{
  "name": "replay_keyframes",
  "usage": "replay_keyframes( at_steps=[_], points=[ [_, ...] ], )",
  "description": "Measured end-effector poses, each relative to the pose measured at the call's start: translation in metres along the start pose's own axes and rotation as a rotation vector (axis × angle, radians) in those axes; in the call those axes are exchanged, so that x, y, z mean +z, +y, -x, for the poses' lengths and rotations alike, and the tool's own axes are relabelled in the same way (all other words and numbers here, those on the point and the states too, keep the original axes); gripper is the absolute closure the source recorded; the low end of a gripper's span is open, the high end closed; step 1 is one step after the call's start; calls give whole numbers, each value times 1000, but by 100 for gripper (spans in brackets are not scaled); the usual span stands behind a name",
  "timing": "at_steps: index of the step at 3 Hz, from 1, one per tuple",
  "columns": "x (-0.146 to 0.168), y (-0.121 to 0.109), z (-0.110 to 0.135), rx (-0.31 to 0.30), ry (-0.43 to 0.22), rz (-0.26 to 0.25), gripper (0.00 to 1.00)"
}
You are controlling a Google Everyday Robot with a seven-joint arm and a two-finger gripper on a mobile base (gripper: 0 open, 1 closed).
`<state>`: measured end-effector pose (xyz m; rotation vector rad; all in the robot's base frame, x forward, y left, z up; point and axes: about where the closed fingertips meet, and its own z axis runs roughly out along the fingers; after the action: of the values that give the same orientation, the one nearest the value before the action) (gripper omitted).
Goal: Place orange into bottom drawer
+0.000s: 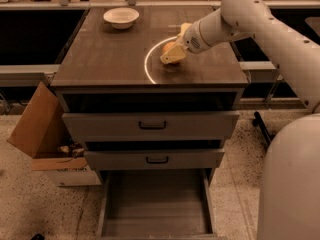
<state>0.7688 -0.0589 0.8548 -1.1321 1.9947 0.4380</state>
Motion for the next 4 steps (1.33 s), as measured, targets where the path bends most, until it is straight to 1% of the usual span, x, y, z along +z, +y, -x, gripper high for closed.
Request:
replay_keyframes(
  at_steps=[1, 2, 3, 4],
  points=[
    [2, 4, 1, -9, -10, 7, 66],
    [-21, 14, 0, -28, -49, -5, 89],
    [-67, 37, -5, -58, -121, -24, 100],
    [-116, 69, -14, -145, -179, 13, 100]
  ],
)
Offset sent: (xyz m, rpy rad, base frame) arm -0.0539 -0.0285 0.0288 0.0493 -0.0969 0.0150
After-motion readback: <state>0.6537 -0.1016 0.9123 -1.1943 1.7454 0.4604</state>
